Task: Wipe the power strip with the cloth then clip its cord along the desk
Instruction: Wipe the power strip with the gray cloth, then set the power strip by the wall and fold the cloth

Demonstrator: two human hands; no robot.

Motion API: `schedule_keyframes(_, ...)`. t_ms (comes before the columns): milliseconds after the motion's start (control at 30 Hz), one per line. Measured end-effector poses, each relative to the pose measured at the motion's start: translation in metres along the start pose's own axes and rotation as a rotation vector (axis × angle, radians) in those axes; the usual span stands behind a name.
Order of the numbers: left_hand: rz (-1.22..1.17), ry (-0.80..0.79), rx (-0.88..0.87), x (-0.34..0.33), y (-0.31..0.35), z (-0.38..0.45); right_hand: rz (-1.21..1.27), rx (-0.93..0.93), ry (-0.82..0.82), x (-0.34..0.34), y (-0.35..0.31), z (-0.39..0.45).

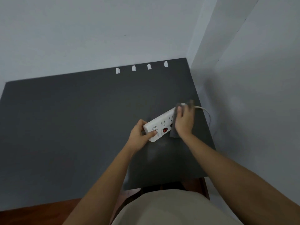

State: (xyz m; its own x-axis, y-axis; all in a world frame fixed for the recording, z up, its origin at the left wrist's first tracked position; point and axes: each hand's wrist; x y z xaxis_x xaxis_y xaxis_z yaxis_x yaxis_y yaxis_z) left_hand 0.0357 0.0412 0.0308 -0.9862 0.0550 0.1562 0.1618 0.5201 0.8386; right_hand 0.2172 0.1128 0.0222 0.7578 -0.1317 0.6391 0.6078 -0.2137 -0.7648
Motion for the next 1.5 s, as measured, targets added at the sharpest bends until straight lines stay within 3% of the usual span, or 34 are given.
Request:
schedule_keyframes(67,0.108,0.060,-0.115,-0.001,0.005,-0.001,-0.064,0.459,-0.275,-0.010,-0.023,-0.024)
schedule_keyframes(100,0.172,0.077,-0.178,0.000,0.007,0.000,-0.137,0.628,-0.381,-0.013,-0.022,-0.031)
schedule_keyframes(133,0.226,0.084,-0.224,0.002,0.008,-0.001,-0.192,0.685,-0.411,-0.007,-0.019,-0.025)
schedule_keyframes(167,0.255,0.087,-0.244,0.003,0.009,-0.002,-0.222,0.654,-0.330,-0.004,-0.011,-0.010)
schedule_keyframes(233,0.258,0.094,-0.254,0.000,0.012,-0.008,-0.243,0.327,-0.116,0.009,0.001,0.023)
schedule_keyframes(267,0.238,0.098,-0.252,-0.002,0.015,-0.010,-0.216,0.199,-0.076,0.013,-0.001,0.031)
schedule_keyframes(300,0.192,0.106,-0.239,-0.004,0.017,-0.012,-0.182,0.183,-0.092,0.011,-0.008,0.030)
schedule_keyframes(433,-0.121,0.175,-0.164,0.000,0.031,-0.016,-0.078,0.631,-0.224,-0.004,-0.037,-0.008)
schedule_keyframes(467,-0.190,0.187,-0.130,0.000,0.033,-0.017,-0.077,0.617,-0.183,0.003,-0.036,0.002)
schedule_keyframes(567,-0.338,0.210,-0.031,-0.006,0.039,-0.025,-0.061,0.154,0.037,0.018,-0.028,0.038)
schedule_keyframes(600,-0.379,0.222,-0.006,-0.008,0.040,-0.026,-0.062,0.163,0.042,0.017,-0.032,0.033)
schedule_keyframes(700,-0.498,0.237,0.017,-0.004,0.046,-0.025,-0.077,0.674,-0.171,0.003,-0.048,-0.019)
schedule_keyframes(767,-0.534,0.209,0.009,0.002,0.051,-0.024,-0.048,0.815,-0.193,0.011,-0.039,-0.017)
schedule_keyframes(900,-0.481,0.183,0.016,0.003,0.055,-0.027,0.017,0.280,0.045,0.026,-0.037,0.035)
schedule_keyframes(933,-0.473,0.185,0.008,0.004,0.057,-0.027,-0.015,0.337,0.037,0.021,-0.045,0.028)
schedule_keyframes(1033,-0.461,0.156,-0.027,0.011,0.067,-0.024,-0.142,0.862,-0.087,0.011,-0.052,-0.006)
schedule_keyframes(1067,-0.456,0.141,-0.034,0.014,0.070,-0.024,-0.141,0.923,-0.076,0.015,-0.049,-0.002)
schedule_keyframes(1100,-0.450,0.134,-0.034,0.016,0.071,-0.026,-0.132,0.880,-0.016,0.021,-0.043,0.012)
schedule_keyframes(1167,-0.432,0.131,-0.034,0.021,0.071,-0.028,-0.090,0.606,0.077,0.030,-0.035,0.043)
schedule_keyframes(1300,-0.400,0.123,-0.077,0.043,0.076,-0.023,0.237,0.226,-0.056,0.049,-0.032,0.091)
schedule_keyframes(1367,-0.371,0.115,-0.094,0.057,0.079,-0.019,0.164,0.167,-0.183,0.059,-0.037,0.103)
schedule_keyframes(1500,-0.350,0.086,-0.095,0.088,0.079,-0.005,-0.113,0.265,-0.399,0.062,-0.038,0.108)
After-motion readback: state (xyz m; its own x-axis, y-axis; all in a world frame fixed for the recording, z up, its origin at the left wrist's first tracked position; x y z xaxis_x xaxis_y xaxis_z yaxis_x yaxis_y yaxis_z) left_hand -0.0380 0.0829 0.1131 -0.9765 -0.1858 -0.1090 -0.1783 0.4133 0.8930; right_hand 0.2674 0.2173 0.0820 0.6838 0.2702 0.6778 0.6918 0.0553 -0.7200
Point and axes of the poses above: each hand's wrist, its own z-axis towards the middle knuckle, its own x-axis out of the back of the hand, y = z × x, and after that the axes turned 4 degrees about x, right-handed
